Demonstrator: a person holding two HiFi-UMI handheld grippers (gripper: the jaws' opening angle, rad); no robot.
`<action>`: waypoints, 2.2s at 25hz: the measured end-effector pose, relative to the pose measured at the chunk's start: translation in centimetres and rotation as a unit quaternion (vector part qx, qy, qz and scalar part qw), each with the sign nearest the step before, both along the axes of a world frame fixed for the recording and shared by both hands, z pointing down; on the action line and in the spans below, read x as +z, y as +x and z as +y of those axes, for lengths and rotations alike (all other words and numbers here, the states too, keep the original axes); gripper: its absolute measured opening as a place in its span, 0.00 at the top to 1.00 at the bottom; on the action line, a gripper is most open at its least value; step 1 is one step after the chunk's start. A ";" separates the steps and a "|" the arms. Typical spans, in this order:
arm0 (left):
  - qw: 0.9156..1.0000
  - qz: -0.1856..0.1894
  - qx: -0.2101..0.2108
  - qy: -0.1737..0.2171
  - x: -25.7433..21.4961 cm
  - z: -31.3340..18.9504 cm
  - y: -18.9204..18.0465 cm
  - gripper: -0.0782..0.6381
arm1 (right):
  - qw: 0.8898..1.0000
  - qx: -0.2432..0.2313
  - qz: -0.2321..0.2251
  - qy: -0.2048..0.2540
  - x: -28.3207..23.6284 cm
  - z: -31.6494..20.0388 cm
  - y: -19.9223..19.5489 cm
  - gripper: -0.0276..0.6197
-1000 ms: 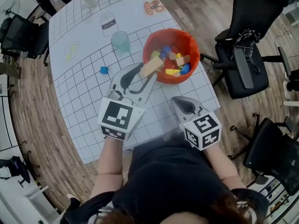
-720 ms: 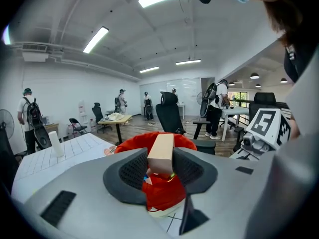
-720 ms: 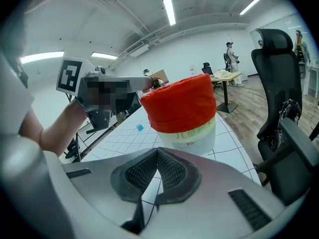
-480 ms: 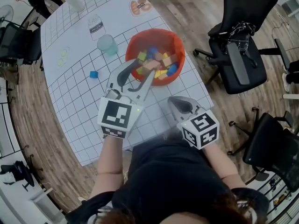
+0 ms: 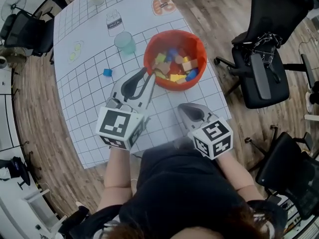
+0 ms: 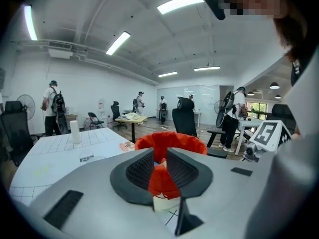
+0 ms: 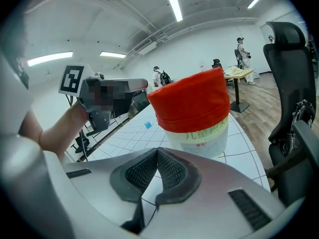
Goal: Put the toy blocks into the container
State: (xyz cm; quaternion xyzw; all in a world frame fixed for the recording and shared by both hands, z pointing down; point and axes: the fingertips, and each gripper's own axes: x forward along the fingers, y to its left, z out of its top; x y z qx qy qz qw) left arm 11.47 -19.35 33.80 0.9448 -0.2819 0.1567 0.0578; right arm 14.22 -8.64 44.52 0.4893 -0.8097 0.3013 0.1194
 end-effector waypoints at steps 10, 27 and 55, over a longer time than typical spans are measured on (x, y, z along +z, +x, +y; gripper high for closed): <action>0.990 0.004 -0.139 -0.031 0.8 -0.1 -8.7 0.81 | 0.996 -0.090 -0.008 0.013 -0.8 -1.1 -3.9 0.93; 0.970 -0.019 -0.232 -0.072 5.1 -2.7 -22.1 0.85 | 0.992 -0.129 0.007 0.014 -1.1 -5.7 -13.2 0.93; 0.973 -0.077 -0.182 -0.116 14.8 -13.2 -21.0 0.59 | 0.992 -0.097 0.036 -0.074 4.6 -9.6 -15.3 0.93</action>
